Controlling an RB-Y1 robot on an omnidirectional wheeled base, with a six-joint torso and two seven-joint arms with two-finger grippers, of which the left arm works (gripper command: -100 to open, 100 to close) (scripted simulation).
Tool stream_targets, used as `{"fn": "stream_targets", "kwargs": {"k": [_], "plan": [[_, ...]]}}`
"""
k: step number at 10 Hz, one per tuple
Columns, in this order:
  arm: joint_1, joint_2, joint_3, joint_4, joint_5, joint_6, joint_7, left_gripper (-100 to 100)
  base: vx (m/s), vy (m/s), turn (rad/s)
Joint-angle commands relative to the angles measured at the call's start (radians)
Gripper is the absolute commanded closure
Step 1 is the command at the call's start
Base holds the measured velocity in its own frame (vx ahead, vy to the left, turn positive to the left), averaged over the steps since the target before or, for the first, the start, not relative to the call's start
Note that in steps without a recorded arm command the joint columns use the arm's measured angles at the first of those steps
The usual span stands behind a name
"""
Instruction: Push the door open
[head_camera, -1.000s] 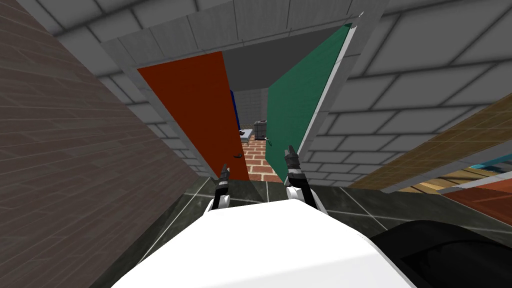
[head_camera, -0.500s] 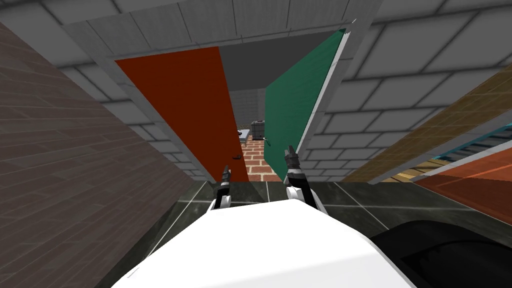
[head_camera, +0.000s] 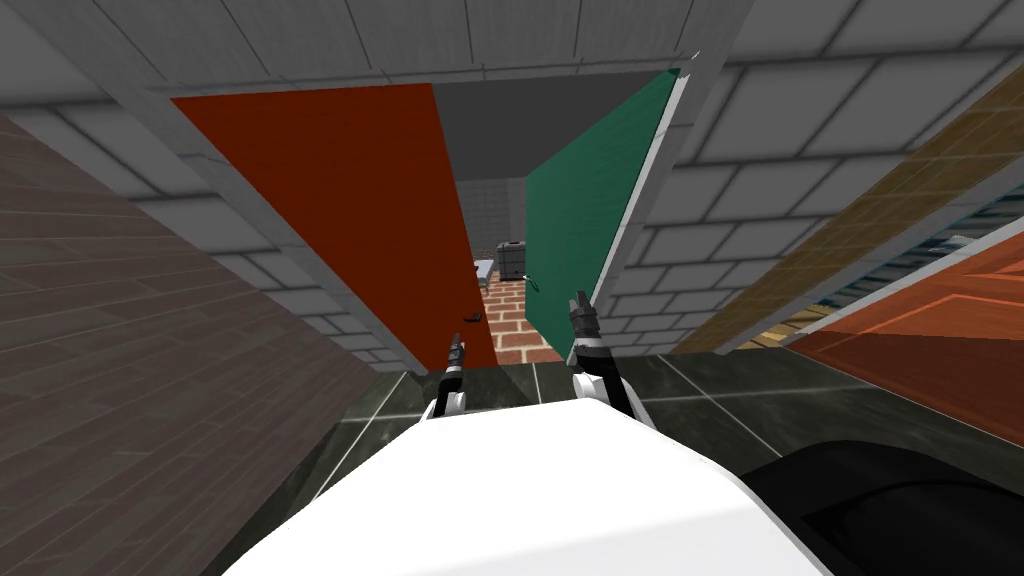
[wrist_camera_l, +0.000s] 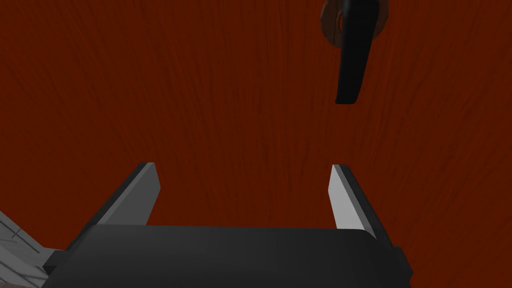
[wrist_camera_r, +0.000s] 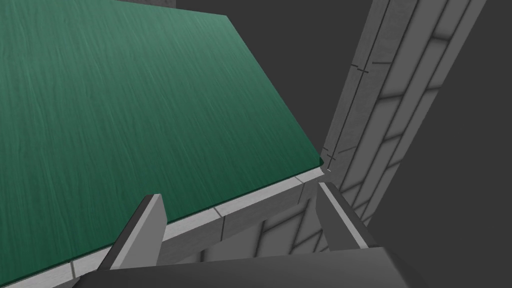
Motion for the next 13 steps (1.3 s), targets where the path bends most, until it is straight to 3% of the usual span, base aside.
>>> {"fn": "stream_targets", "kwargs": {"k": [1,6,13], "plan": [[-0.013,0.0,0.002,0.03,0.002,-0.006,0.0,-100,0.026,0.076,-0.039],[-0.071,-0.015,0.009,0.18,0.008,-0.035,-0.005,-100,0.028,0.089,-0.119],[-0.127,-0.038,0.015,0.328,0.014,-0.064,-0.01,-100,0.027,0.086,-0.096]]}}
